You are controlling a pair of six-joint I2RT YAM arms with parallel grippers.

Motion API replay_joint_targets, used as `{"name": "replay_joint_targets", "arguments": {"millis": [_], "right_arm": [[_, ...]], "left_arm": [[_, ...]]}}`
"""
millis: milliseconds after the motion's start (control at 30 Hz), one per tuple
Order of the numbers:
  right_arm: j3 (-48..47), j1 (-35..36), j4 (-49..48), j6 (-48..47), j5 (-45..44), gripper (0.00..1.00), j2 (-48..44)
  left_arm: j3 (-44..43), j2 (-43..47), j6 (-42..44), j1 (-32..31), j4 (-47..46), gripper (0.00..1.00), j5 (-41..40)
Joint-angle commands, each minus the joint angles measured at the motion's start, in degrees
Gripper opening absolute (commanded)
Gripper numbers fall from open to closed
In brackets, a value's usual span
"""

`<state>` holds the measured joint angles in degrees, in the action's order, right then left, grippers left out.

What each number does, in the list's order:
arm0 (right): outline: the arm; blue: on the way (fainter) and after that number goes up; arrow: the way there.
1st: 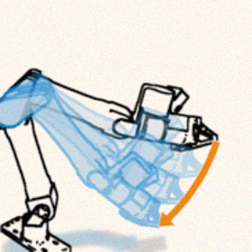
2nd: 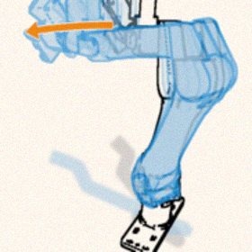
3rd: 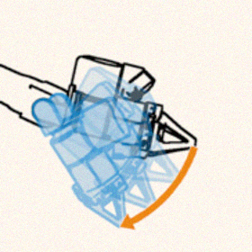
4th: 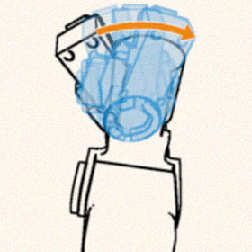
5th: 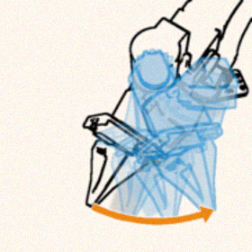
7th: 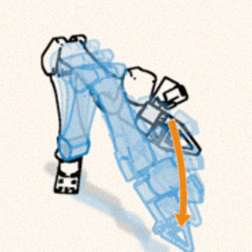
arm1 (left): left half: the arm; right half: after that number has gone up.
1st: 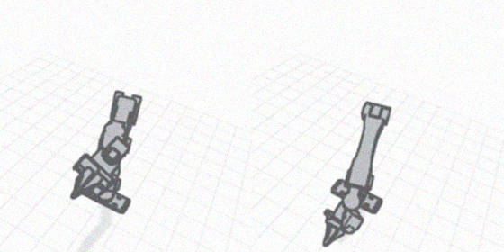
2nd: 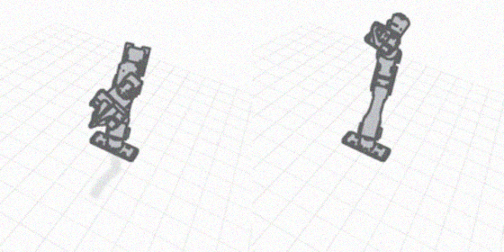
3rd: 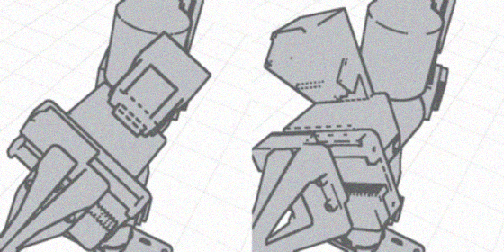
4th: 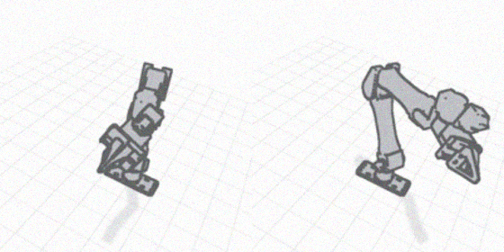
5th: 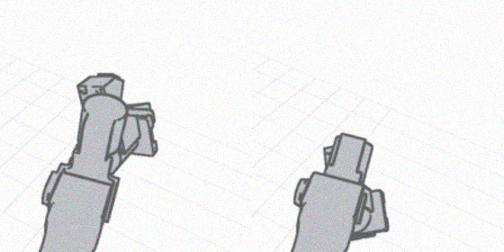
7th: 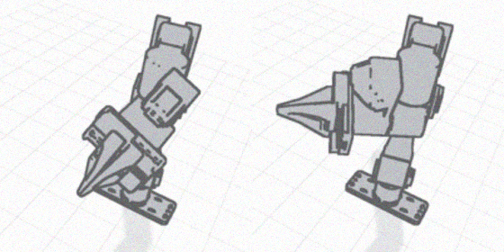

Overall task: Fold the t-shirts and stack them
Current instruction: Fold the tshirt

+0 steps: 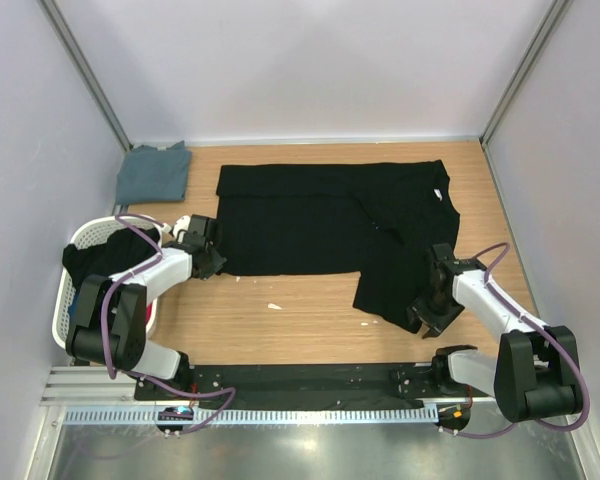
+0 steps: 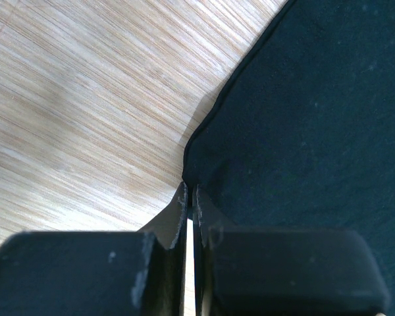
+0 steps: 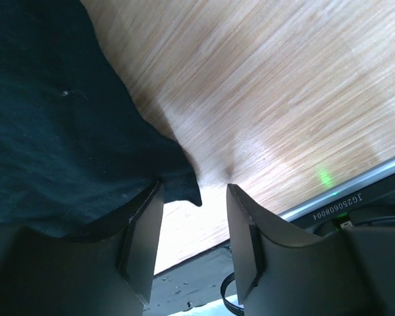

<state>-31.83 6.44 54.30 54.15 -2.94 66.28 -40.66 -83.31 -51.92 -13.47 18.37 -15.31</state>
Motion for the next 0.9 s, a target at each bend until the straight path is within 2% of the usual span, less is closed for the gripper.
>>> {"name": "replay_joint_targets", "arguments": {"millis": [0, 267, 367, 400, 467, 567, 867], "right_arm": [[0.4, 0.2, -1.1, -0.1, 0.2, 0.48, 0.4], [1.3, 0.3, -3.1, 0.2, 0.0, 0.38, 1.7], [1.3, 0.3, -3.5, 0.4, 0.0, 0.28, 1.8], [1.1, 0.2, -3.7, 0.4, 0.0, 0.20, 1.8], [0.3, 0.3, -3.5, 0.6, 0.2, 0.11, 1.8], [-2.4, 0.3, -2.5, 0.0, 0.0, 0.03, 1.7], [-11.6, 0.3, -3.3, -2.6, -2.0, 0.01, -2.1]], "left_arm": [[-0.1, -0.4, 0.3, 0.2, -2.5, 0.00, -0.2], [-0.1, -0.8, 0.3, 0.2, -2.5, 0.00, -0.6], [-0.3, -0.9, 0.2, 0.2, -2.5, 0.00, -0.4], [-0.4, -0.9, 0.5, 0.1, -2.5, 0.00, -0.4], [-0.6, -0.7, 0.6, 0.2, -2.4, 0.00, -0.4], [-1.2, -0.5, 1.2, 0.2, -1.6, 0.00, -0.3], [-2.8, 2.4, 0.9, 0.2, 2.7, 0.00, -2.3]]}}
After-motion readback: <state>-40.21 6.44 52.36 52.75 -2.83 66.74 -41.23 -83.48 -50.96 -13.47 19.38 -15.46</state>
